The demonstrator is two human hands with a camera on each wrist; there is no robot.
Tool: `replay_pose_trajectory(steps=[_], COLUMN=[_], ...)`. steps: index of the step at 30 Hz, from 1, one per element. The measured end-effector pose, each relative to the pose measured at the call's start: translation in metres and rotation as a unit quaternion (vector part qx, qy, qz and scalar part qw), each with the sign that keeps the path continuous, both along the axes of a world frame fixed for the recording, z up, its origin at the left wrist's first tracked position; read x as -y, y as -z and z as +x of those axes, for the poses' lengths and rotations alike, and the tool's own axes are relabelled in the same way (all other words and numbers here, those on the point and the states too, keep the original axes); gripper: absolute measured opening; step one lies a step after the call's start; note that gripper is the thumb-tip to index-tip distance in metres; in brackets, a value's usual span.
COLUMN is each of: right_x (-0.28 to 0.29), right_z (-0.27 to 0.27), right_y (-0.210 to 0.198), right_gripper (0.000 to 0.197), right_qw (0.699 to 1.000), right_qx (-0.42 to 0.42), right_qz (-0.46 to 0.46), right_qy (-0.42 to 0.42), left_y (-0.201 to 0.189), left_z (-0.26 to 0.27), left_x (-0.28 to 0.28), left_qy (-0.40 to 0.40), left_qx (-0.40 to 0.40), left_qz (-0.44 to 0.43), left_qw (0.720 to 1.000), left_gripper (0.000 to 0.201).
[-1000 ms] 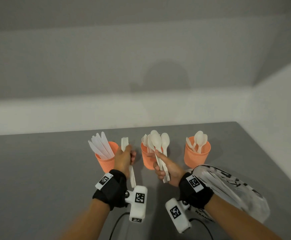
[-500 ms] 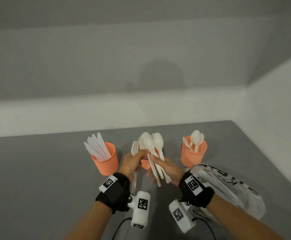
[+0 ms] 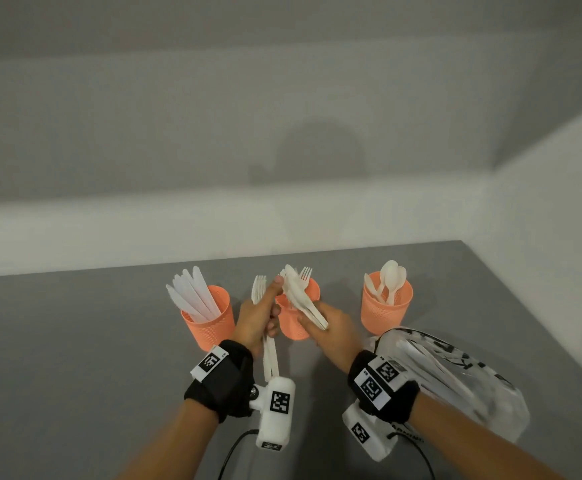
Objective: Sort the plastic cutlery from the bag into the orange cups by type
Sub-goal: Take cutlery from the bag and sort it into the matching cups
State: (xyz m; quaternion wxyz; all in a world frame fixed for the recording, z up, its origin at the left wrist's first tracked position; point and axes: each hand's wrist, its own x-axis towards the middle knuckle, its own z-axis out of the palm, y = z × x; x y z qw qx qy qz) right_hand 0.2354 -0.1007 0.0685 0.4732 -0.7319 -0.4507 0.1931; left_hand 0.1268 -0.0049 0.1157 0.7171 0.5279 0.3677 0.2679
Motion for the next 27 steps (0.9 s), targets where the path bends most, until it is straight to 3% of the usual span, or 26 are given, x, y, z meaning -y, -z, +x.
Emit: replay_pose_trajectory(steps=[5,11,17,20,24,27], right_x=[0.001,0.001,-0.007,-0.012,-0.008,0.001], right_z=[-0.004,-0.006,-0.005,0.001,0.021,0.047], right_y=[0.002,-0.004,-0.017,-0.025,-0.035,-0.043], right_gripper=[0.027,0.031,0.05,0.036,0.011,0.033], right_qw=[0.993,0.981,0.998,0.999,0.988,0.973], right_qx=[0.118,0.188,0.049,-0.03,-0.117,-0.169], right_qz=[-0.008,-0.056,-0.025,-0.01,0.084,0.098], right_qy=[-0.002,-0.008,0.004,0.01,0.052,0.125], left_y=[-0.006,-0.01,-0.006,-0.011,-0.018,-0.011], left_z=[-0.003,-0.004,0.019,0.032,0.04,0.037], left_x=[0.002,0.006,0.013,0.021,0.017,-0.003], left_qy=[0.048,0.05,-0.029,-0.004,-0.007,-0.048], left_qx=[-0.01,-0.041,-0.032,-0.003,0.021,0.006], left_qz=[0.017,0.13,0.198,0.189,0.101,0.093], left_qw=[0.999,0.989,0.979,0.982,0.995,0.995], left_gripper=[0.048,0.024,0.014,0.018,0.033,0.042])
